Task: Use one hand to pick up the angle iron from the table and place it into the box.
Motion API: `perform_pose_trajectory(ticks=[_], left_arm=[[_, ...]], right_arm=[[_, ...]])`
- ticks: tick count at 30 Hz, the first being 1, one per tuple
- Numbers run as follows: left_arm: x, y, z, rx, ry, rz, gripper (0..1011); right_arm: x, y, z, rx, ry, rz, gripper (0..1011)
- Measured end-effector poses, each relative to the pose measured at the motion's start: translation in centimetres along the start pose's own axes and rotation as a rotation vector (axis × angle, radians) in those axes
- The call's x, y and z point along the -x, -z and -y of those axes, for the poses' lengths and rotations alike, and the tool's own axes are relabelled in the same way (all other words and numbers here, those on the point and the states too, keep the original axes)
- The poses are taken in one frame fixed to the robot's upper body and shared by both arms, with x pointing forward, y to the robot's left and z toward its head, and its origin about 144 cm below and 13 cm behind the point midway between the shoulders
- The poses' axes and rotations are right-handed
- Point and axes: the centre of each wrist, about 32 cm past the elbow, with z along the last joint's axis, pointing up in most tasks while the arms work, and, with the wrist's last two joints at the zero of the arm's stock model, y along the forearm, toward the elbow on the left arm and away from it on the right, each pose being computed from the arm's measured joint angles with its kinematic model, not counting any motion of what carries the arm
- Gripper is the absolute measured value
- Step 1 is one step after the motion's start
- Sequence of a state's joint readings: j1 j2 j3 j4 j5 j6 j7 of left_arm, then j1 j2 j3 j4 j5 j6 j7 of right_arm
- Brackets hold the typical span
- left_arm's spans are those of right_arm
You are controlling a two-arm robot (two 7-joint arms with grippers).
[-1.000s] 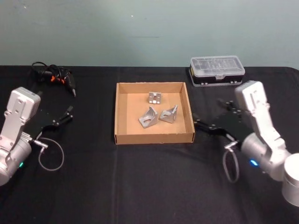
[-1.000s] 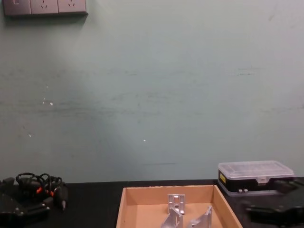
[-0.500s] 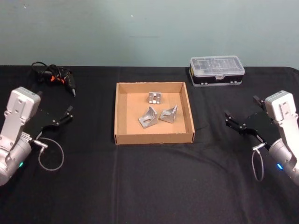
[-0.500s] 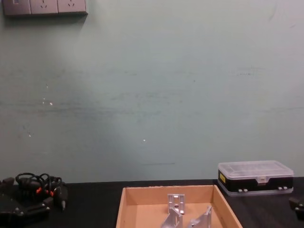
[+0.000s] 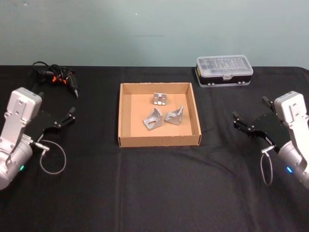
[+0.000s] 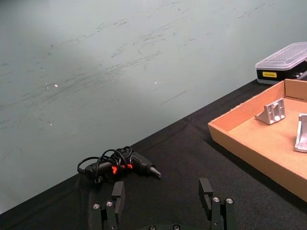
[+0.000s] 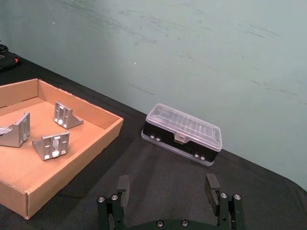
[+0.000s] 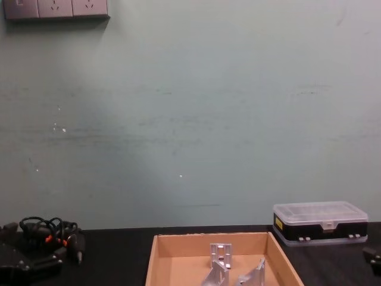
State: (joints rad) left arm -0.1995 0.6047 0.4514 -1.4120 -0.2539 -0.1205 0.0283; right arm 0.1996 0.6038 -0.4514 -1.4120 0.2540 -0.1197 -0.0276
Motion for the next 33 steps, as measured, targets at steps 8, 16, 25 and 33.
perform_pose_trajectory(ticks=[8, 16, 25, 33], left_arm=[[0.0, 0.0, 0.0, 0.0, 0.0, 0.0, 1011], [0.0, 0.0, 0.0, 0.0, 0.0, 0.0, 1011], [0.0, 0.0, 0.0, 0.0, 0.0, 0.0, 1011], [0.0, 0.0, 0.0, 0.0, 0.0, 0.0, 1011]], right_arm=[[-0.02, 0.0, 0.01, -0.001, 0.001, 0.001, 1000], [-0.03, 0.01, 0.01, -0.001, 0.001, 0.001, 1000], [-0.03, 0.01, 0.01, -0.001, 0.001, 0.001, 1000], [-0.03, 0.0, 0.01, -0.001, 0.001, 0.001, 1000]])
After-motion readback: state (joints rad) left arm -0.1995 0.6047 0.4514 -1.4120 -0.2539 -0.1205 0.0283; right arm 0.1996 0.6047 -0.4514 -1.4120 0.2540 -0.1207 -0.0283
